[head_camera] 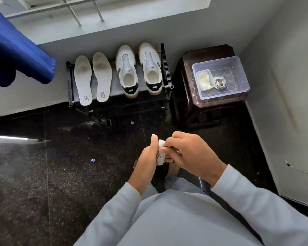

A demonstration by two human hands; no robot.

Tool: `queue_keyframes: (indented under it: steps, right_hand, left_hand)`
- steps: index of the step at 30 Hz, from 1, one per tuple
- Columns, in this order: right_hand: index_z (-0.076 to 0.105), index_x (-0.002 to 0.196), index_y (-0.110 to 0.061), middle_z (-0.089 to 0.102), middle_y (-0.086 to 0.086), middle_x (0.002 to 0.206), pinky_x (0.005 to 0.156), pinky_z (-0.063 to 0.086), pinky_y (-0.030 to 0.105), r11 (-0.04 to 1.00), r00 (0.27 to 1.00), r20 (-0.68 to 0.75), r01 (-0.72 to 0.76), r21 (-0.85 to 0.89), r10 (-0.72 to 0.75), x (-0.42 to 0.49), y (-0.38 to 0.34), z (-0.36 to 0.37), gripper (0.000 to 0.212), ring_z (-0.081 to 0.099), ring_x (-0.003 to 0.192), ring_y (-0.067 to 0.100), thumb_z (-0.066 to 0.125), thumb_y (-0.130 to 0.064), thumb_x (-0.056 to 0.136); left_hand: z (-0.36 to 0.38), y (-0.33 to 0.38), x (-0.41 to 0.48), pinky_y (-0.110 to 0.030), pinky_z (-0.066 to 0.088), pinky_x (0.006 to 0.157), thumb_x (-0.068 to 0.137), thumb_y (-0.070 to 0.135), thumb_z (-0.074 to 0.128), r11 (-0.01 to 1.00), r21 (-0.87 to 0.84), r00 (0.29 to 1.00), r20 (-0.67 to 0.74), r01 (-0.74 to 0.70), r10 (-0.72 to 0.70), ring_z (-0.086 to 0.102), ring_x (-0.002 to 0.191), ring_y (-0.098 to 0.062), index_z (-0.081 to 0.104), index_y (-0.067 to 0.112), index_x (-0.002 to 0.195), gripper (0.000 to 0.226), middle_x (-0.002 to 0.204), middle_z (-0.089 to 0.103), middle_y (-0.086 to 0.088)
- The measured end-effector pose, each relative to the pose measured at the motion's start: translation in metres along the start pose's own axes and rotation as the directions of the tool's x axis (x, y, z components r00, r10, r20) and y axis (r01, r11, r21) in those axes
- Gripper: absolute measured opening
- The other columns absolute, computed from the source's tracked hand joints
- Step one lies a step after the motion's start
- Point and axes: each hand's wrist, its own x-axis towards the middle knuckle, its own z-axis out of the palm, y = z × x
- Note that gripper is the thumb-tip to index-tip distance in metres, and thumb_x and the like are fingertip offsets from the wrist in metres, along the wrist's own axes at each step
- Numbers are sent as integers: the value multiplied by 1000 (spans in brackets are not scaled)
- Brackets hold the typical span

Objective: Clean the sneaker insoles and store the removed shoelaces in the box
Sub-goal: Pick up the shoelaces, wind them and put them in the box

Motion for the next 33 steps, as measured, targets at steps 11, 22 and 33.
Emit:
queue_keyframes:
  steps: [11, 22, 33]
  right_hand:
    - [66, 125, -22, 70, -11, 118, 92, 54, 26, 813, 968, 242, -195, 549, 69, 5, 16, 2, 39, 63, 113, 4, 75, -23, 87]
    - [72, 95, -15, 76, -2, 89, 81, 59, 29, 655, 973, 145, -229, 720, 181, 4, 11, 4, 23, 73, 85, 13, 84, -22, 77]
    - [69, 91, -15, 72, -6, 82, 74, 58, 26, 737, 966, 30, -216, 641, 258, 0, 5, 23, 19, 68, 78, 12, 79, -28, 82]
  left_hand:
    - [-7, -1, 4, -15, 55, 52, 78, 66, 7, 993, 113, 977, 204, 33, -56, 68, 49, -5, 76, 28, 50, 83, 52, 71, 4]
    - [-2, 12, -15, -18, 57, 56, 90, 57, 20, 984, 113, 990, -15, -138, 141, 62, 42, -8, 69, 18, 50, 75, 44, 65, 1]
    - [2, 22, -17, -20, 52, 40, 97, 49, 43, 1000, -2, 986, -168, -12, 11, 60, 37, -13, 70, 10, 54, 64, 48, 66, -10]
